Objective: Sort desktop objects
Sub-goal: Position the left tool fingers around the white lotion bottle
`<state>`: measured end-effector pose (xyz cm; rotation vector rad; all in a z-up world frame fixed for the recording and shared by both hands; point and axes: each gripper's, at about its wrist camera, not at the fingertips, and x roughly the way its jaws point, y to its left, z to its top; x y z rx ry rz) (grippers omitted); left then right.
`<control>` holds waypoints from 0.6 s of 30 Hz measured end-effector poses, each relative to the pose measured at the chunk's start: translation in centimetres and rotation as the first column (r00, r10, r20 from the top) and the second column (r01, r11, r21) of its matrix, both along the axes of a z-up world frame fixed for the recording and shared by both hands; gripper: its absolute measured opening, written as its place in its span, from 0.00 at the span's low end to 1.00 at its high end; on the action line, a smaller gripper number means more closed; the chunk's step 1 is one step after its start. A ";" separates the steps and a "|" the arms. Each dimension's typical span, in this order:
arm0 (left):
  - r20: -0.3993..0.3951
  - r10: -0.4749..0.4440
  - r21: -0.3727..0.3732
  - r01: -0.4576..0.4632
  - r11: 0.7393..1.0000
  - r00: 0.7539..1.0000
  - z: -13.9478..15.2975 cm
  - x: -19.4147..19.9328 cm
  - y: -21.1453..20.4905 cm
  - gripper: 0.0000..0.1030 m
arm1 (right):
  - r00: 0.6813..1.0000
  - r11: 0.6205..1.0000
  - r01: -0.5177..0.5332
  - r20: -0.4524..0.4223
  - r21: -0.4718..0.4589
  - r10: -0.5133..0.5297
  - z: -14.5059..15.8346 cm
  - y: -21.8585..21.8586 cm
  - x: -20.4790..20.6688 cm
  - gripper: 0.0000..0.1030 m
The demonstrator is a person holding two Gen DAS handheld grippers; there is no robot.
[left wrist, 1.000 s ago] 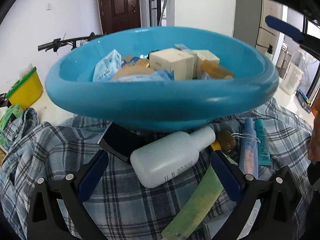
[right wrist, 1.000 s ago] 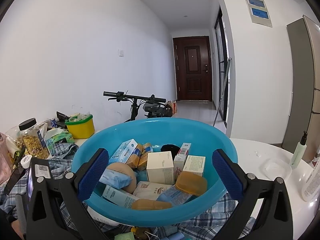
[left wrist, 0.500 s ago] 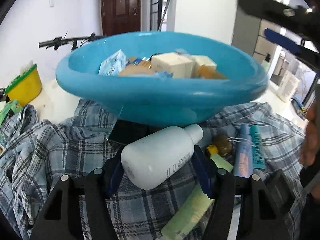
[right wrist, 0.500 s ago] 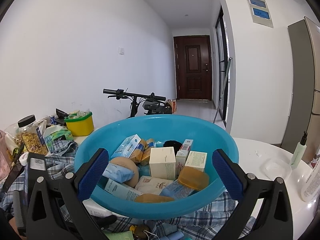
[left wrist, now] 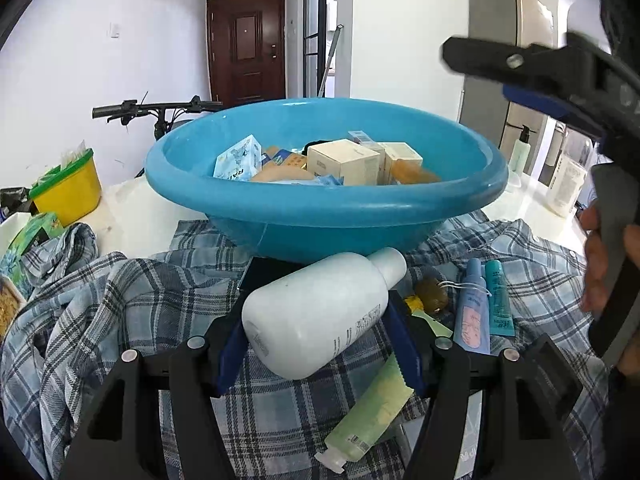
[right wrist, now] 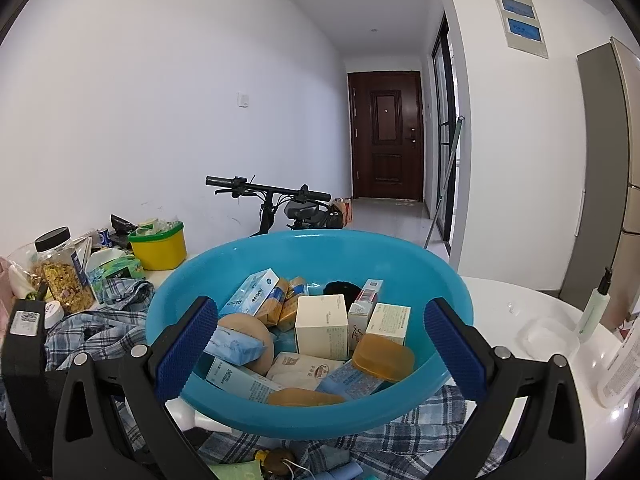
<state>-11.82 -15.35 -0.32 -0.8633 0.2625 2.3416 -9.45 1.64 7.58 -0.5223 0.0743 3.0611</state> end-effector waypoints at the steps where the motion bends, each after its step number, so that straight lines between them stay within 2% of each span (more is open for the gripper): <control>1: 0.004 0.003 0.000 -0.003 1.000 1.000 0.0 -0.1 0.0 0.64 | 1.000 1.000 -0.006 0.000 0.001 0.006 0.3 0.1 0.3 1.00; 3: 0.005 0.008 0.009 -0.008 1.000 1.000 0.0 0.0 -0.2 0.64 | 1.000 1.000 -0.009 0.009 0.017 0.008 0.5 0.4 0.7 1.00; 8: -0.009 -0.003 -0.003 0.003 1.000 1.000 0.1 0.3 0.1 0.64 | 0.993 0.999 -0.021 0.113 0.027 0.018 -0.6 1.8 1.6 1.00; 16: -0.013 0.003 0.003 -0.003 1.000 1.000 0.2 0.2 0.0 0.64 | 0.960 0.999 -0.050 0.276 0.021 0.043 -4.9 3.2 4.0 1.00; 18: -0.014 0.002 0.002 -0.002 1.000 1.000 0.2 0.2 0.0 0.64 | 0.944 0.997 -0.047 0.328 0.055 0.027 -6.3 3.2 4.0 0.99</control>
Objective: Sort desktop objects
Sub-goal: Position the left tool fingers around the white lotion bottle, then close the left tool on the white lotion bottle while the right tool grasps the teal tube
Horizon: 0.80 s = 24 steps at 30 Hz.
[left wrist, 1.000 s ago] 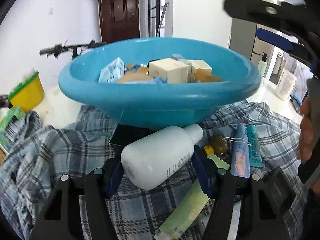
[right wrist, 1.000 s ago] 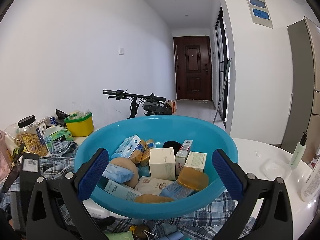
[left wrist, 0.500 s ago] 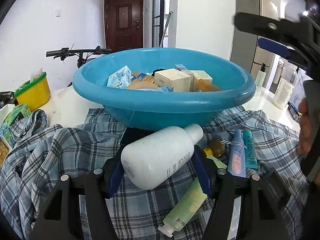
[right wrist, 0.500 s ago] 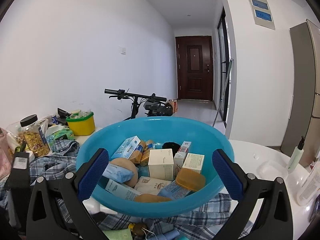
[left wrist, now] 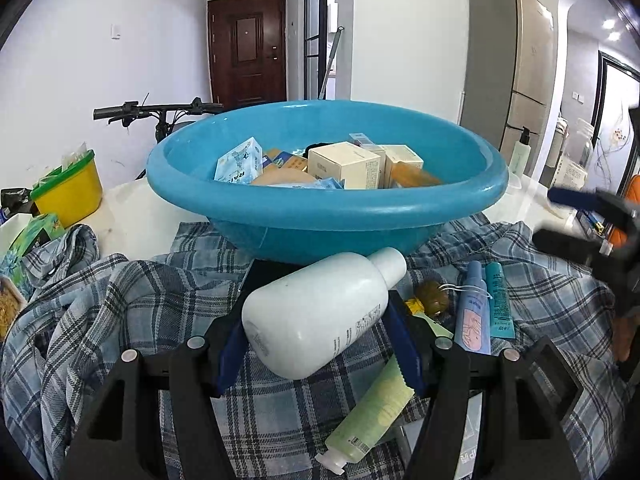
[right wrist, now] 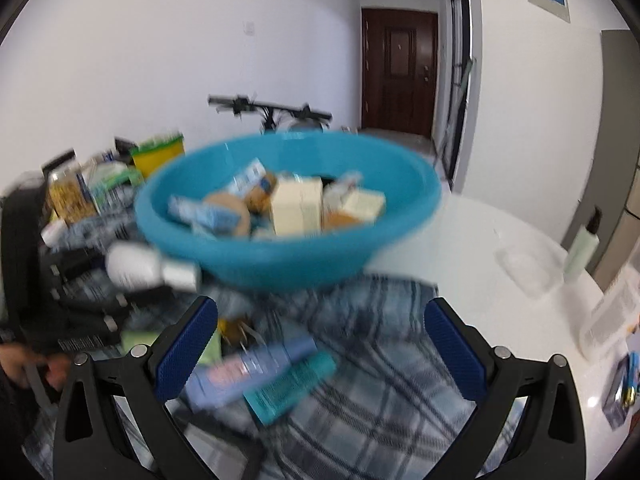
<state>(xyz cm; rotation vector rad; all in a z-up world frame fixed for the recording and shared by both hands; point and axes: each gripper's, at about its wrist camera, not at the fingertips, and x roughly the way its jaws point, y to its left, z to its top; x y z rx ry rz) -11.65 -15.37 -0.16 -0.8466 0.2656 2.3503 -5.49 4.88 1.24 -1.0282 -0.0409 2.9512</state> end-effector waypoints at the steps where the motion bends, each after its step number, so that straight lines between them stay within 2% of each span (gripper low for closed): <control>1: -0.001 -0.002 -0.002 0.002 1.000 1.000 0.0 0.0 0.0 0.64 | 0.999 1.000 0.002 0.032 0.016 -0.002 -0.7 -0.1 -0.2 0.96; 3: -0.005 -0.007 -0.004 0.007 1.000 1.000 0.1 0.1 0.1 0.64 | 0.996 1.000 -0.001 0.093 -0.003 0.002 -2.0 0.2 -0.8 0.74; 7: -0.007 -0.007 -0.003 0.007 1.000 1.000 0.1 0.2 0.1 0.64 | 0.984 0.997 0.010 0.177 -0.075 0.003 -4.4 1.3 -1.6 0.60; 10: -0.009 -0.008 -0.004 0.008 1.000 1.000 0.1 0.2 0.1 0.64 | 0.987 0.995 -0.007 0.156 -0.098 0.022 -4.2 1.3 -1.4 0.54; 12: -0.009 -0.010 -0.005 0.010 1.000 1.000 0.1 0.2 0.1 0.64 | 0.981 0.992 -0.026 0.187 -0.126 0.049 -4.6 1.2 -1.9 0.40; 16: -0.011 -0.009 -0.008 0.009 1.000 1.000 0.1 0.2 0.0 0.64 | 0.976 0.989 -0.030 0.211 -0.147 0.061 -5.0 1.4 -2.5 0.39; 19: -0.010 -0.008 -0.011 0.008 1.000 1.000 0.1 0.3 0.1 0.64 | 0.975 0.993 -0.039 0.215 -0.109 0.062 -5.0 0.6 -2.3 0.39; 24: -0.016 -0.008 -0.005 0.008 1.000 1.000 0.2 0.3 0.0 0.64 | 0.980 0.998 -0.051 0.189 -0.048 0.059 -4.5 -0.4 -1.8 0.33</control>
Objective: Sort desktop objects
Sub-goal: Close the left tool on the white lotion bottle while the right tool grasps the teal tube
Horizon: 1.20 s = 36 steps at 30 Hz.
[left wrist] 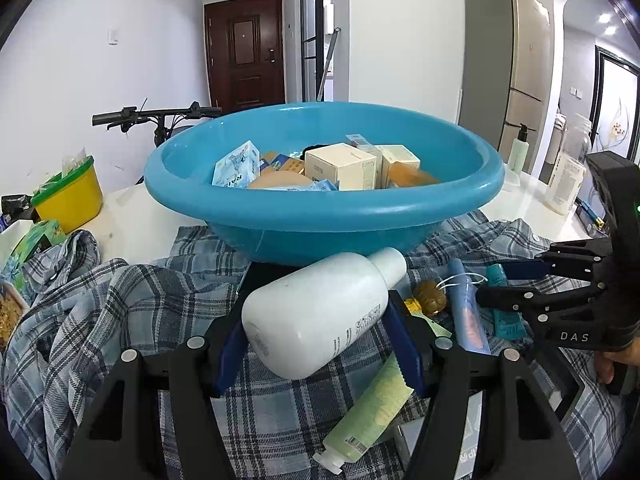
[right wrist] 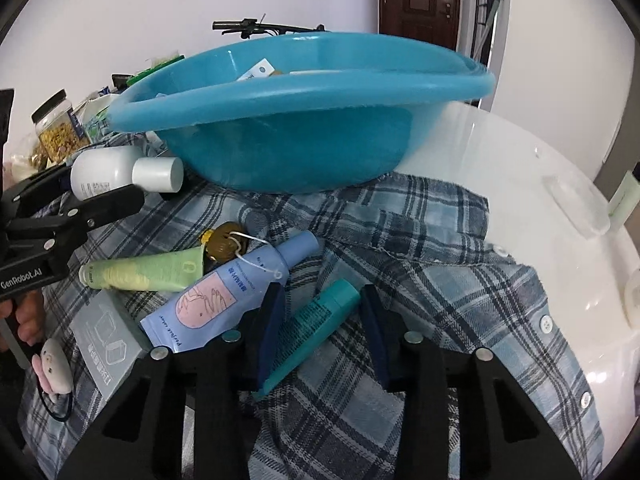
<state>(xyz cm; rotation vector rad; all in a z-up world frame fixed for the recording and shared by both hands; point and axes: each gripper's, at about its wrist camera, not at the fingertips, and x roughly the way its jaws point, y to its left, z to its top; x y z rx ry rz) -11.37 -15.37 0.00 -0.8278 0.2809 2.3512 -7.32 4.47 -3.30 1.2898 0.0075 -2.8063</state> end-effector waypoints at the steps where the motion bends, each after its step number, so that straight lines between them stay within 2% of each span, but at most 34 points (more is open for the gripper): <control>1: -0.003 0.000 0.002 0.000 1.000 1.000 0.0 0.0 0.0 0.64 | 1.000 1.000 0.005 -0.018 0.017 -0.004 0.2 -0.2 0.2 0.32; 6: -0.017 0.004 0.003 -0.004 1.000 1.000 0.3 0.2 -0.1 0.64 | 0.993 0.997 0.034 -0.116 0.072 -0.026 1.5 -0.9 2.0 0.22; 15: -0.025 0.021 0.012 -0.021 1.000 0.999 0.4 0.2 -0.3 0.64 | 0.969 0.997 0.062 -0.242 0.035 -0.052 3.1 -0.2 3.8 0.16; 19: -0.051 0.023 0.005 -0.023 1.000 0.998 0.7 0.5 -0.4 0.64 | 0.963 0.997 0.075 -0.261 0.033 -0.064 3.4 -0.2 3.9 0.16; 26: -0.081 0.033 0.062 -0.028 0.998 0.996 2.0 1.3 -1.7 0.60 | 0.960 0.996 0.082 -0.271 0.045 -0.067 3.5 -0.4 3.9 0.16; 28: -0.080 0.040 0.074 -0.034 0.997 0.996 2.2 1.4 -2.1 0.57 | 0.961 0.996 0.080 -0.270 0.046 -0.065 3.4 -0.5 3.9 0.16; 31: -0.067 0.039 0.076 -0.034 0.997 0.997 2.2 1.3 -2.3 0.44 | 0.960 0.996 0.078 -0.274 0.047 -0.062 3.4 -0.5 4.0 0.16; 36: -0.015 0.026 0.029 -0.025 0.999 1.000 0.7 0.5 -1.5 0.44 | 0.961 0.996 0.070 -0.272 0.046 -0.055 3.4 -0.5 4.0 0.16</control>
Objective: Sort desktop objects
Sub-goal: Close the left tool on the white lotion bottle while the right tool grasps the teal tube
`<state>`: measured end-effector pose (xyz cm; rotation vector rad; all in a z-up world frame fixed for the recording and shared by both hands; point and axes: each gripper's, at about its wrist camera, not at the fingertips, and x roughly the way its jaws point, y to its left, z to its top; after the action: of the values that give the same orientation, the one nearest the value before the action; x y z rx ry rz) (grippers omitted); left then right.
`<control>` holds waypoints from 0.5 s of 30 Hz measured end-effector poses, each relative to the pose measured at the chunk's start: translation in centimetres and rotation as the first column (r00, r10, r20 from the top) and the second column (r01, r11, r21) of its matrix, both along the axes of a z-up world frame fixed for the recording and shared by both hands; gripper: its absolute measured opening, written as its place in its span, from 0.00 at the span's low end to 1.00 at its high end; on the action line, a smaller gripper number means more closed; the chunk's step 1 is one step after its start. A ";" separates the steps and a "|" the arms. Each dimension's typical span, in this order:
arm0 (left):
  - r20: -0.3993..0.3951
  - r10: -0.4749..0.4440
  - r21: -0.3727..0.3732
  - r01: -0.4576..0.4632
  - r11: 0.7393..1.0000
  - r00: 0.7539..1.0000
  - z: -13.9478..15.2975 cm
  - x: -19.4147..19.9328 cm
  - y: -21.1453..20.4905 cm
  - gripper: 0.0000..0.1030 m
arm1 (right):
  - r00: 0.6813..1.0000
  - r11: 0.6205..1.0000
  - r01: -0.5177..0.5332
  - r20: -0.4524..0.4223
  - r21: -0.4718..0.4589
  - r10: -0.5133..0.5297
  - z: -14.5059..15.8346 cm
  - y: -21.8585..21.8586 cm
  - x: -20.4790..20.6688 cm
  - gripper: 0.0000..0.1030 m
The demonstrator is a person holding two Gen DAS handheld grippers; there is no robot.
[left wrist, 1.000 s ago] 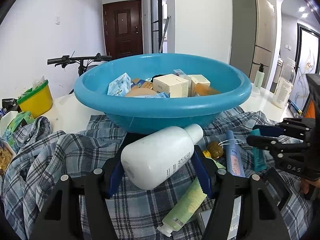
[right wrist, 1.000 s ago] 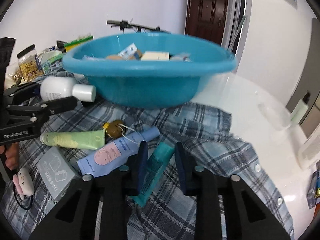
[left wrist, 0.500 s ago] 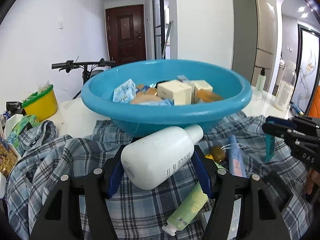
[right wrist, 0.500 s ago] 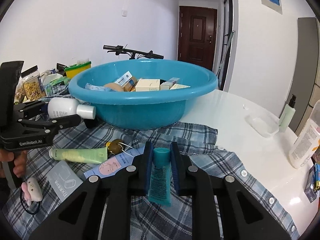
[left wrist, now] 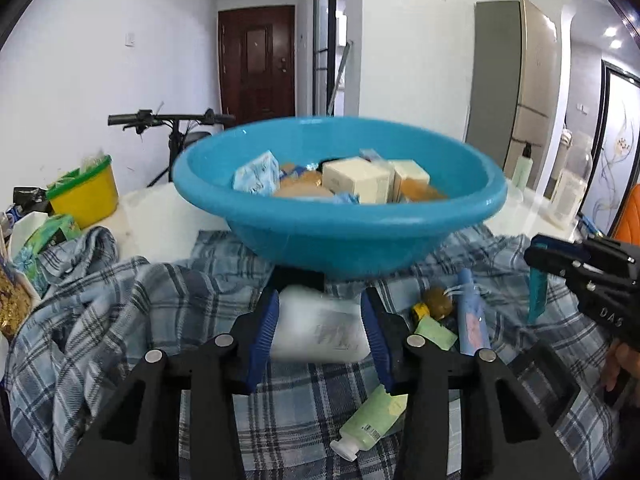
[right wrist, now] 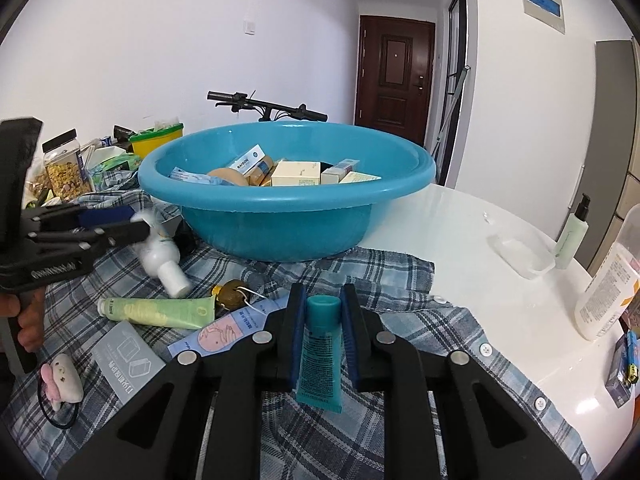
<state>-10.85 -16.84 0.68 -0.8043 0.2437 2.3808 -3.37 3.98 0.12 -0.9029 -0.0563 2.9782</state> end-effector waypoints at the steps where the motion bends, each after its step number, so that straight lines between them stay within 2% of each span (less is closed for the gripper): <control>1: 0.003 -0.006 -0.007 0.006 1.000 1.000 -0.2 0.0 0.2 0.44 | 1.000 1.000 -0.001 0.001 0.000 0.001 0.0 0.0 0.0 0.16; 3: 0.013 -0.012 -0.041 0.013 0.999 1.000 -0.7 -0.1 0.9 0.44 | 1.000 1.000 -0.004 0.004 0.001 0.004 0.0 0.0 0.0 0.16; 4: 0.018 -0.011 -0.051 0.012 0.999 1.000 -0.8 -0.2 1.1 0.50 | 1.000 1.000 -0.004 0.005 0.001 0.004 -0.1 0.0 0.0 0.16; 5: 0.024 -0.004 -0.062 0.006 0.998 1.000 -1.0 -0.4 1.3 0.66 | 1.000 1.000 -0.004 0.006 0.002 0.004 -0.1 0.0 -0.1 0.16; 7: 0.041 0.019 -0.081 -0.015 0.997 0.999 -1.3 -0.9 1.5 0.89 | 1.000 1.000 -0.006 0.006 0.003 0.006 0.0 -0.1 0.0 0.16; 13: 0.084 0.023 -0.145 -0.011 0.989 0.996 -2.4 -1.5 2.4 0.87 | 1.000 1.000 -0.011 0.011 0.011 0.011 -0.1 -0.3 0.0 0.16; 15: 0.097 0.003 -0.151 0.011 0.989 0.995 -2.6 -1.5 2.7 0.55 | 1.000 1.000 -0.011 0.012 0.011 0.011 -0.1 -0.3 0.0 0.16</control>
<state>-12.37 -14.14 -1.95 -0.9862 0.3888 2.3328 -3.35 3.66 0.04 -0.9219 -0.0778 2.9797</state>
